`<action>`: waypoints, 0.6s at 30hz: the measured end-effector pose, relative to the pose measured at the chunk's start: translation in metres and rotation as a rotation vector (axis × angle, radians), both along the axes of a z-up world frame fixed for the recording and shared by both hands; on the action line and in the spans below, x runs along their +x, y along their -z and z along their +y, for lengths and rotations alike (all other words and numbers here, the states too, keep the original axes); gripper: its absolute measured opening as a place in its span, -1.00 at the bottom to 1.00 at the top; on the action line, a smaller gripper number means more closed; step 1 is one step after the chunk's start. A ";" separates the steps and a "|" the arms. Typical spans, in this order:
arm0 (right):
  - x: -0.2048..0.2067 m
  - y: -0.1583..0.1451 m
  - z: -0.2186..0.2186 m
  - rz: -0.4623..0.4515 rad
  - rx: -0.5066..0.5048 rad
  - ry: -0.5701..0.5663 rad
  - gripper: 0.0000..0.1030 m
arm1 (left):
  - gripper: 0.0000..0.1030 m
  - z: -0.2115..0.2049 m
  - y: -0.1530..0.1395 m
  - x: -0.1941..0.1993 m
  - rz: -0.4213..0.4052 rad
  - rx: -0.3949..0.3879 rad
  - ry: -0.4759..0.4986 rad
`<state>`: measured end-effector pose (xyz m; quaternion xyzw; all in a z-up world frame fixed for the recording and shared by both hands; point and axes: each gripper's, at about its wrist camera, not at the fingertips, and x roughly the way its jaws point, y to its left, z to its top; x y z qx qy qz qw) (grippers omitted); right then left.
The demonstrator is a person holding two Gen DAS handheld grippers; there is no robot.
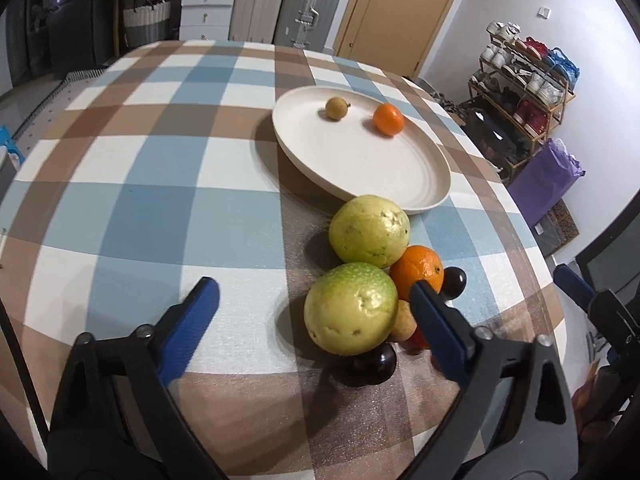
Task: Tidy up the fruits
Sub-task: 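Move the left tool back to the large green guava and close on it, then lift the green guava with the left tool while the right tool grasps the pale yellow guava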
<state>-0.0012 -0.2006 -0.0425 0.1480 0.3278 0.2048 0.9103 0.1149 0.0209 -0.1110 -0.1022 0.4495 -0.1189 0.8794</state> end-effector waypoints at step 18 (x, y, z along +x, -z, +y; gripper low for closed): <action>0.014 0.006 0.008 0.041 0.006 -0.039 0.79 | -0.11 0.018 0.016 0.014 0.048 -0.238 0.042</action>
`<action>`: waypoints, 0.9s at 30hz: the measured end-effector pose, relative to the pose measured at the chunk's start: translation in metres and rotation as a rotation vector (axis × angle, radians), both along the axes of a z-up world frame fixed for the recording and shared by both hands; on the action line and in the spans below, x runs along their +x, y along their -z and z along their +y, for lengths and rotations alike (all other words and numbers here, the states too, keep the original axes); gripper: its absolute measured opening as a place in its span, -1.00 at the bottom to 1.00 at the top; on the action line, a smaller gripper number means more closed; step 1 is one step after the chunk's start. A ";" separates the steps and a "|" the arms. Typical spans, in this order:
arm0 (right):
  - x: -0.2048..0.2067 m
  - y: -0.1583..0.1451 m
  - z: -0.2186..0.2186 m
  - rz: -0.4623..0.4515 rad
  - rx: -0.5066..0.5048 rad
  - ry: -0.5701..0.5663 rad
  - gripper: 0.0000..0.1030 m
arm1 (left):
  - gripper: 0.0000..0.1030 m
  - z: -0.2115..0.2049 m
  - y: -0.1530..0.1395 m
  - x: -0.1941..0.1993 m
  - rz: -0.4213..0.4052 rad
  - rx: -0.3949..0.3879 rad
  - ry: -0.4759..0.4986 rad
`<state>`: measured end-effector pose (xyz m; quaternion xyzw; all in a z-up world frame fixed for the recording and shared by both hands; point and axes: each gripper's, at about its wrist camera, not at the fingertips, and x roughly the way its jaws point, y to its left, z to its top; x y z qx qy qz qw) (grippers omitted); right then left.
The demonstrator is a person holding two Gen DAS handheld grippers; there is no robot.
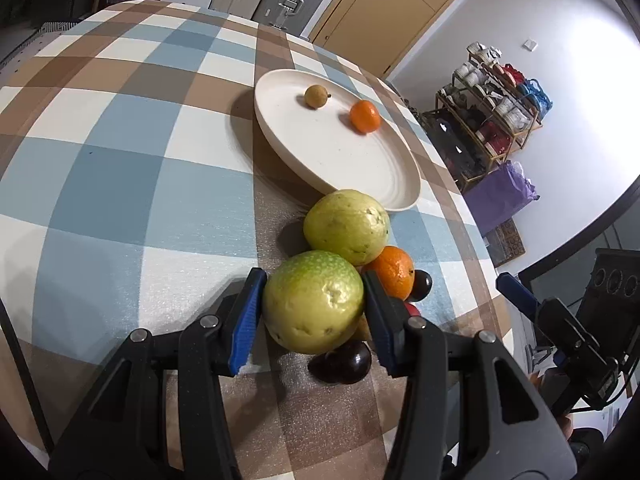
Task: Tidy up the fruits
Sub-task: 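Lift the green guava with the left tool while the right tool grasps the pale yellow guava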
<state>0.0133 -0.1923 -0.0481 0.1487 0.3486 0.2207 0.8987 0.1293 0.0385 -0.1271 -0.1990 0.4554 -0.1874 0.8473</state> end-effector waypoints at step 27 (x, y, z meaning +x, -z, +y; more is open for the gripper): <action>0.066 0.016 0.064 0.168 -0.044 -0.107 0.79 | -0.11 0.048 -0.055 -0.067 -0.181 0.190 -0.111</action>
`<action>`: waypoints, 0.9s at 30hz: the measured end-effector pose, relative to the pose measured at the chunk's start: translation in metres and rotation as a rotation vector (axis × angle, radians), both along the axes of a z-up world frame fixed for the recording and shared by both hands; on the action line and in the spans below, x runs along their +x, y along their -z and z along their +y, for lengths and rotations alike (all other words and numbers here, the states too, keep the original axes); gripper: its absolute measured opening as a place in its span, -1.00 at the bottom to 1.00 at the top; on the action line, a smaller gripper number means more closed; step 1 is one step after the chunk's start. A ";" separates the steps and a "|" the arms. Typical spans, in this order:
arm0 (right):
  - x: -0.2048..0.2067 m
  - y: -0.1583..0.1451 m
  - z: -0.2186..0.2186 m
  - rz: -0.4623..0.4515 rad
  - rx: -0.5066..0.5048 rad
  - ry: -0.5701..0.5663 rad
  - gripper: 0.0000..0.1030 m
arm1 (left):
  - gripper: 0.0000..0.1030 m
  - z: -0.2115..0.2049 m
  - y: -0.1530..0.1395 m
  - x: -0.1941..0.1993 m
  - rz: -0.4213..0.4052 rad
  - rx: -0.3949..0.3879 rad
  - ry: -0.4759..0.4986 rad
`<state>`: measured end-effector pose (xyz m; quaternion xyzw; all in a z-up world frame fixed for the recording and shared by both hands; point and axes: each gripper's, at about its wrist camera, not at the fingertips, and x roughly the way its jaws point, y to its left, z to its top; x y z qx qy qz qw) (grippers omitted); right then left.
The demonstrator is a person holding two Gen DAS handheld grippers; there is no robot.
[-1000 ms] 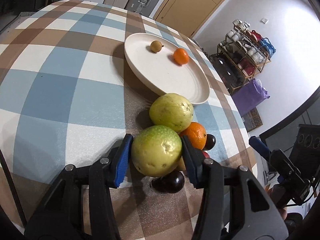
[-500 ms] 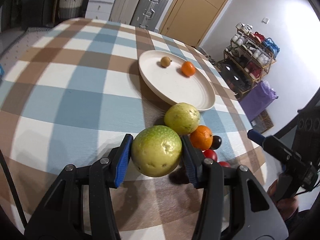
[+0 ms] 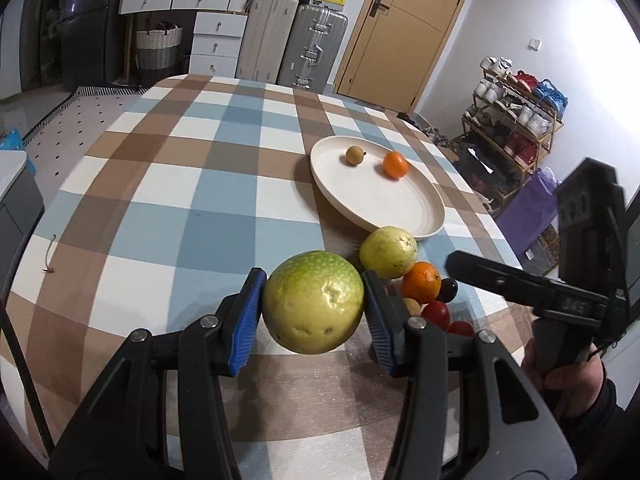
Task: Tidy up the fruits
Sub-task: 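Lift the green guava with the left tool while the right tool grasps the pale yellow guava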
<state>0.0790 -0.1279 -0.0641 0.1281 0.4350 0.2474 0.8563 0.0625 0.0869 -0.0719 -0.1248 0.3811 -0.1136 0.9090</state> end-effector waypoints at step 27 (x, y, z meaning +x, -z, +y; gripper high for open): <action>0.032 0.011 0.044 0.074 -0.103 -0.041 0.68 | -0.11 0.014 0.010 0.001 0.025 -0.035 0.003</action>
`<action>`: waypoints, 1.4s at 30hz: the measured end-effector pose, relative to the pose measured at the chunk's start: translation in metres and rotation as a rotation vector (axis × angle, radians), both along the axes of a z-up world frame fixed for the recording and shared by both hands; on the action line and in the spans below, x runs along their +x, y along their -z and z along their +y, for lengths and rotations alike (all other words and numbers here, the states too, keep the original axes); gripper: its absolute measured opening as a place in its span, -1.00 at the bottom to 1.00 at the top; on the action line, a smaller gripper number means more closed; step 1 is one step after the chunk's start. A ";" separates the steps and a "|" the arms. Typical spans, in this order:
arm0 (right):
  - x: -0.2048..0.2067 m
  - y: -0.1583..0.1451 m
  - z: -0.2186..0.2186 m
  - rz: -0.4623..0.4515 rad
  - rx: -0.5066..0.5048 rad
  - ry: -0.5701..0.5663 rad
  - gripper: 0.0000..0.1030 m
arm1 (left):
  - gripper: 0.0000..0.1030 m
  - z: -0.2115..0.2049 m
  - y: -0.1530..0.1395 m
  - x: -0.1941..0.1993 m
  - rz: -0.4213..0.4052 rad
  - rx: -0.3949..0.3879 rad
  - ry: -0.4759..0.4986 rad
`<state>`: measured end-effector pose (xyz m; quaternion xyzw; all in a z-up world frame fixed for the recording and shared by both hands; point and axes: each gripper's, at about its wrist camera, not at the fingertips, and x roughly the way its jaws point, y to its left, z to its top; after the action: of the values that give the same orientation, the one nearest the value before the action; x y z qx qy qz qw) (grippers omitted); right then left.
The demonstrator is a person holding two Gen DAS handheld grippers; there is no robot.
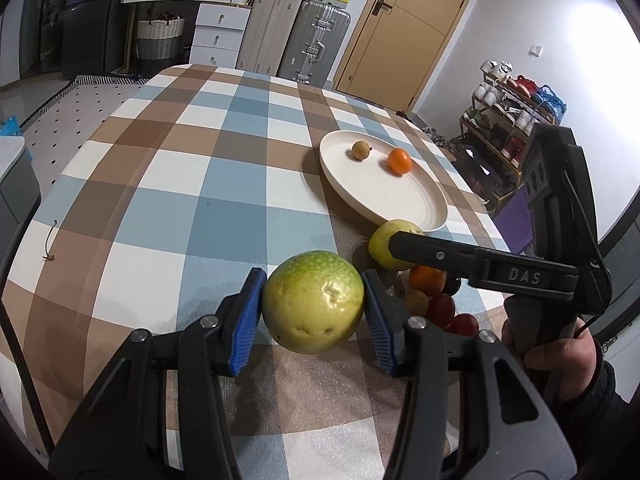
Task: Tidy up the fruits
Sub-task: 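Lift the green guava with the left tool while the right tool grasps the pale yellow guava, then lower the pale guava onto the plate and open the right tool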
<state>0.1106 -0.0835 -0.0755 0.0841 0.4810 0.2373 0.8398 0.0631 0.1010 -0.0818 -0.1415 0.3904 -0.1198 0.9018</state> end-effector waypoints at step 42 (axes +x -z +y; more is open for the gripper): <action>0.004 -0.058 -0.048 -0.212 0.030 0.014 -0.26 | -0.11 -0.068 -0.074 0.101 -0.107 0.081 0.140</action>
<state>0.1146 -0.1313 -0.0180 0.0744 0.3854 0.2459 0.8863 0.1642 0.0329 -0.0081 -0.0706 0.3550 -0.1742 0.9158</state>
